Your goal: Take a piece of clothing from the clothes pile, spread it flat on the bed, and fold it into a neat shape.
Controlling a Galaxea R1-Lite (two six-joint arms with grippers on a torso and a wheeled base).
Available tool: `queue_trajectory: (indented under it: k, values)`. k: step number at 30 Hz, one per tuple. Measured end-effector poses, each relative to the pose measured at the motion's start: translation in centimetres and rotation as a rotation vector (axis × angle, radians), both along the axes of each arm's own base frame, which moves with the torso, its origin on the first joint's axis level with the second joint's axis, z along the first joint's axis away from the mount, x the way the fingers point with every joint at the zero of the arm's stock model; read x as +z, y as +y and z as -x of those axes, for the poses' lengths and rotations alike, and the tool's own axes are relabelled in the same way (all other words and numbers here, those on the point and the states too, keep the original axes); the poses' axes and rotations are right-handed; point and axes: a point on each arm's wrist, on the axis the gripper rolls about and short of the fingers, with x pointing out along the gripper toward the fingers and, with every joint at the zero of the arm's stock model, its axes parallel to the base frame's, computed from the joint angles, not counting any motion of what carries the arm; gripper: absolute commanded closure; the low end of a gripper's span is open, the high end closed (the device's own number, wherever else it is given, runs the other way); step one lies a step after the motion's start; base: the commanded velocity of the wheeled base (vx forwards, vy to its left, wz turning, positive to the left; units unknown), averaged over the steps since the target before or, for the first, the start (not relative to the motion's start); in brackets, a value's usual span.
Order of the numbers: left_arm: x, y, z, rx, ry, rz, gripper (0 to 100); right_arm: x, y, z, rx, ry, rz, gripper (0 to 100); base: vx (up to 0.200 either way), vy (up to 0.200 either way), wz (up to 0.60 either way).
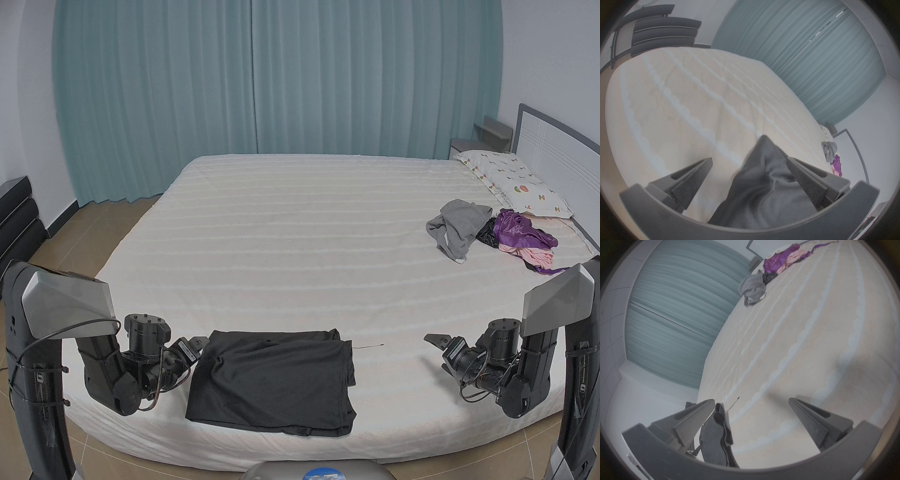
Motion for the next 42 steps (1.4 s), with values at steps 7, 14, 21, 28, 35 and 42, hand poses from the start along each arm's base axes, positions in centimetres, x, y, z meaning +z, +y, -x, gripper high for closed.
queue_trajectory:
  k: [7, 14, 21, 28, 35, 42]
  values:
    - [2.4, 1.4, -0.3, 0.059, -0.089, 0.004, 0, 2.7, -0.5, 0.5, -0.053, -0.087, 0.078, 0, 0.0, 0.0, 0.0]
    - [6.4, 1.9, 0.7, 0.1, -0.229, -0.016, 0, 5.8, -0.6, 1.8, -0.076, -0.176, 0.126, 0, 0.0, 0.0, 0.0]
    - [11.3, 2.2, 3.4, 0.094, -0.383, -0.113, 0, 9.5, -0.9, 4.3, -0.059, -0.295, 0.227, 0, 0.0, 0.0, 0.0]
    - [14.8, 2.5, 6.4, 0.121, -0.498, -0.234, 0, 13.8, -1.7, 8.1, -0.026, -0.477, 0.392, 0, 0.0, 0.0, 0.0]
    - [17.6, 3.0, 9.9, 0.144, -0.602, -0.338, 0, 16.5, -2.5, 11.9, -0.045, -0.56, 0.472, 0, 0.0, 0.0, 0.0]
    - [19.2, 3.7, 13.4, 0.167, -0.676, -0.438, 0, 17.5, -3.3, 16.2, -0.001, -0.536, 0.572, 0, 0.0, 0.0, 0.0]
